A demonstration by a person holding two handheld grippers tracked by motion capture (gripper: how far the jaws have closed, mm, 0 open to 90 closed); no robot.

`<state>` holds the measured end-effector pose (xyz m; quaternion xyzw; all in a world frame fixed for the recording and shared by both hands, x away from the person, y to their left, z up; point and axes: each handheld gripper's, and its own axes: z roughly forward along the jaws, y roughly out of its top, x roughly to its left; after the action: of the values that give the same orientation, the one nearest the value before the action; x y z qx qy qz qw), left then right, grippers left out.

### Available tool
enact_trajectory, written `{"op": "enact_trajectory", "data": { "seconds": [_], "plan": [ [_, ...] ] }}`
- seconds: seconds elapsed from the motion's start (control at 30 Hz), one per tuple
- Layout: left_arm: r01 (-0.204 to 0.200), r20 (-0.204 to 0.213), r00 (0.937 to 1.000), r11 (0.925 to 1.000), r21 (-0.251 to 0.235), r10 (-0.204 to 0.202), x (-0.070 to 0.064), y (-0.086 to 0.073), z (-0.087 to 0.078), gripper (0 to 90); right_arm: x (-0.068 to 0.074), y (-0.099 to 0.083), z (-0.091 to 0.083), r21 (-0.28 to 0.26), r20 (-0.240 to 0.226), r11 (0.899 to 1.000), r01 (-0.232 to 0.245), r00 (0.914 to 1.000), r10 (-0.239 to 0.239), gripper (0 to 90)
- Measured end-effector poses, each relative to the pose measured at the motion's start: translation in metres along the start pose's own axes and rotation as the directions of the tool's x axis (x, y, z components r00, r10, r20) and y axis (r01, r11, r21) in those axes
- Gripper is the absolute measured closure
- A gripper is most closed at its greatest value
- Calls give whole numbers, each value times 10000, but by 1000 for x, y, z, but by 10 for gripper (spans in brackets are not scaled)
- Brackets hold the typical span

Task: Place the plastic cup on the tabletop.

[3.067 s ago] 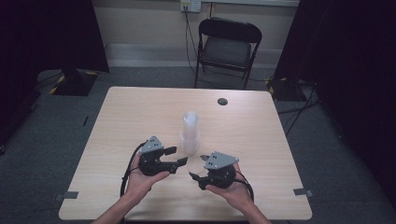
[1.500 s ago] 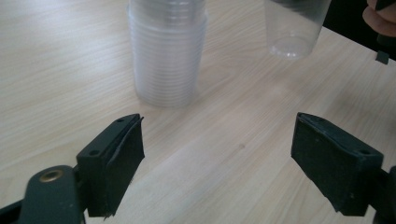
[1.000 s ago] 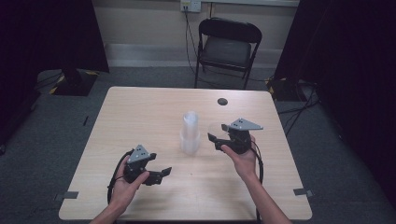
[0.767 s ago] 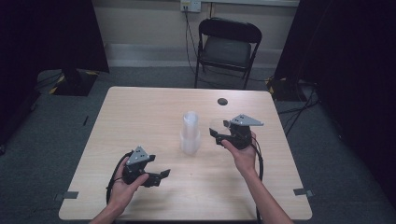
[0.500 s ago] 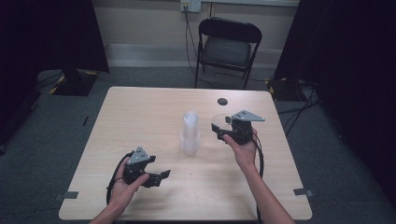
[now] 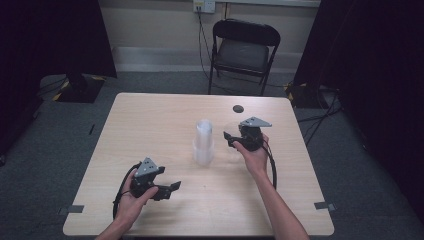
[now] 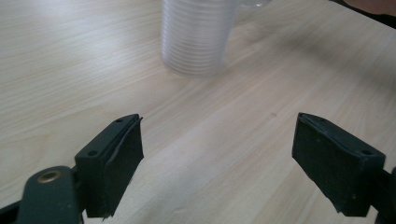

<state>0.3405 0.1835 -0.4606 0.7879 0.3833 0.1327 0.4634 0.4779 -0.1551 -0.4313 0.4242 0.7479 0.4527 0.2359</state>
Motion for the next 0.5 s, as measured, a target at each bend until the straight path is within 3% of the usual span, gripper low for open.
{"op": "enact_trajectory", "data": {
  "seconds": [0.17, 0.5],
  "plan": [
    [192, -55, 9998, 9998, -76, -192, 2, -1, -2, 164, -6, -2, 11, 129, 166, 9999, -44, 9999, 42, 296],
    [132, 99, 9999, 9999, 25, -133, 2, -3, -1, 167, -4, -10, 26, 270, 133, 9996, -95, 9999, 92, 283]
  ]
}}
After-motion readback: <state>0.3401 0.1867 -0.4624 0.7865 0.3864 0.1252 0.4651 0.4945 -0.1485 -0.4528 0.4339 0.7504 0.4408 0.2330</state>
